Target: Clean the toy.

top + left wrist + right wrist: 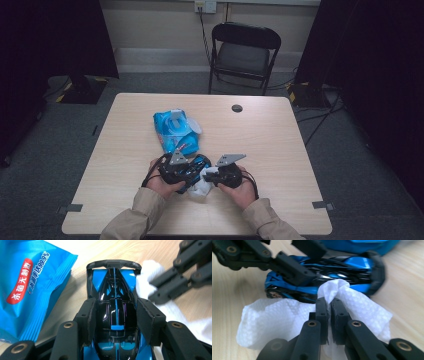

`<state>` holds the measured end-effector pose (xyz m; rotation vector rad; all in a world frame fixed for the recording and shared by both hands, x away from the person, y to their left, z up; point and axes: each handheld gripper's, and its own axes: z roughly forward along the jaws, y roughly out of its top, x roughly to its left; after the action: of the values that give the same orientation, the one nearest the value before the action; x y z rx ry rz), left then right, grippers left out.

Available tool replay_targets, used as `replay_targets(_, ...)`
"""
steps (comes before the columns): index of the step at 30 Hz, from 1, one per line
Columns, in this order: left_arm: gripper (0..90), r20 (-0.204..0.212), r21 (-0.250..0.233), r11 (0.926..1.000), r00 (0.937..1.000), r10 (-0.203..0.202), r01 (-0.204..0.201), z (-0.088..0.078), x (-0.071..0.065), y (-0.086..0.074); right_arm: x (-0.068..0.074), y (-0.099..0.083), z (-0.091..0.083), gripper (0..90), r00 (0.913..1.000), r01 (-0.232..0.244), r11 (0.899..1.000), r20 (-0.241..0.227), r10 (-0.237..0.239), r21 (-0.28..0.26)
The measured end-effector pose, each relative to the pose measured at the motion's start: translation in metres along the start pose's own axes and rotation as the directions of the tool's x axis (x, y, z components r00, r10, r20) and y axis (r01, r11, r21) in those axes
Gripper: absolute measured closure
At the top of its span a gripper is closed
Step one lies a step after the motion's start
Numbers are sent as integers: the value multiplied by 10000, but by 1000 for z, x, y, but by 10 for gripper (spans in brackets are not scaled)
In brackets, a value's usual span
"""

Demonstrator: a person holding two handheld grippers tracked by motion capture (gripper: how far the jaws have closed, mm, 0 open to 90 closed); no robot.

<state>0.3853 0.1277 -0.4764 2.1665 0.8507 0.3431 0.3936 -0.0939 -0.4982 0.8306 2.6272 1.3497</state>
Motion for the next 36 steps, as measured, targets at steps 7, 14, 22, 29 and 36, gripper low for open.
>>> replay_targets(7, 511, 29, 21, 10000, 10000, -10, 10, 0, 0, 0, 17, 3, 9, 856, 9982, 296, 9995, -522, -291, 100)
replay_targets(14, 511, 13, 16, 10000, 10000, -7, 7, 0, 0, 0, 31, 3, 14, 856, 9930, 472, 9989, -1083, -463, 57)
replay_targets(22, 511, 10, 34, 10000, 10000, -29, 29, 0, 0, 0, 52, 5, 26, 855, 9813, 641, 9979, -1818, -630, -3)
replay_targets(29, 512, 32, -46, 10000, 10000, -86, 86, -1, 0, -1, 53, 4, 21, 855, 9776, 455, 9988, -2049, -479, -165)
replay_targets(36, 512, 25, -66, 9999, 10000, -88, 88, -1, 0, -2, 33, 3, -5, 855, 9877, 172, 9985, -1542, -249, -511)
